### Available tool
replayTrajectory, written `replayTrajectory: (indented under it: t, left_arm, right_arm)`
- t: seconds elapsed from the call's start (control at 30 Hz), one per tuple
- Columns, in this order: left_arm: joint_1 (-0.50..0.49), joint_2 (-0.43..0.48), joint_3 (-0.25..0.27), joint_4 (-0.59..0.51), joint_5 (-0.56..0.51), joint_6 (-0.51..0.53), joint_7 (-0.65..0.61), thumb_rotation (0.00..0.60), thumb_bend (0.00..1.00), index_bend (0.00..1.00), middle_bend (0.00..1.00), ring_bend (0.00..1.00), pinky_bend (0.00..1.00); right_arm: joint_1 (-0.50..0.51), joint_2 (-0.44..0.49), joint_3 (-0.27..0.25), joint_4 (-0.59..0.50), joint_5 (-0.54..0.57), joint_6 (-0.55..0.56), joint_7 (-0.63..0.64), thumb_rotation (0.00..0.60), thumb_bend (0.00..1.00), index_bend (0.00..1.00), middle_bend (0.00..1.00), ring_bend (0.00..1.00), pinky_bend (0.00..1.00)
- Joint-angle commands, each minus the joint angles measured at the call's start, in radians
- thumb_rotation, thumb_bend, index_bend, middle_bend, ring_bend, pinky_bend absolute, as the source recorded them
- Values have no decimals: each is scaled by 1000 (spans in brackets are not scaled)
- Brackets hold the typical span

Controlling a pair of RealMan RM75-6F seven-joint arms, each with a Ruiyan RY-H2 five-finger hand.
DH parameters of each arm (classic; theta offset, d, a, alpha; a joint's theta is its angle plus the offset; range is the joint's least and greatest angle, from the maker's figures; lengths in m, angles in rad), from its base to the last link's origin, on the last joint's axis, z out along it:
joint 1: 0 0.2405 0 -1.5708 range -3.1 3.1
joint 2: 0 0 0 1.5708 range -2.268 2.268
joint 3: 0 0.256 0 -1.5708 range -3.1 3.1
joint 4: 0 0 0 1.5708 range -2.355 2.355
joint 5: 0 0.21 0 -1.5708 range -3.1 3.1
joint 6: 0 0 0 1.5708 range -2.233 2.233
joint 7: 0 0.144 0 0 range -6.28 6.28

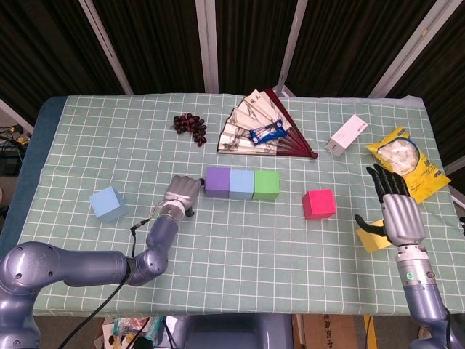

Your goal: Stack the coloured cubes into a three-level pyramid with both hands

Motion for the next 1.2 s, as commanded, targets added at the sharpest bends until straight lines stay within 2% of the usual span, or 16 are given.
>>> replayTrajectory:
  t: [0.03,0.27,0.47,0.6,0.77,0.9,1.0,1.2]
  left_arm:
    - [6,12,4,-11,-2,7,0,600,309,195,322,237,281]
    - [28,60,3,-59,17,34,-18,600,299,193,320,237,281]
    - [67,136,-16,-159,90,84,-80,600,248,181,309,237,281]
    - [107,185,-35,-233,162,135,-146,600,212,125,253,224,265]
    - [183,240,-42,-330,292,221,-252,600,169,40,162,170,207]
    - [272,258,-42,-388,464,345,-377,600,147,13,120,107,147]
    - [351,257,-25,-417,626,468,-473,600,132,0,71,73,100]
    - [477,274,14,-468,789,622,-564,600,113,0,34,67,85]
  right_arm:
    - [0,0,-1,1,1,-2,-3,600,270,0,0,0,0]
    - [0,-1,-1,0,0,-3,-7,600,270,0,0,0,0]
    - [-2,0,1,-1,3,0,-7,600,270,0,0,0,0]
    - [-3,0,0,0,3,-1,-11,600,270,0,0,0,0]
    - [-3,0,-2,0,11,-9,-12,600,271,0,0,0,0]
    - [-2,1,-5,-1,13,-15,-16,600,270,0,0,0,0]
    - [1,3,-12,2,4,-20,-32,600,270,0,0,0,0]
    - [5,-4,-24,-2,-7,-26,-57,600,270,0,0,0,0]
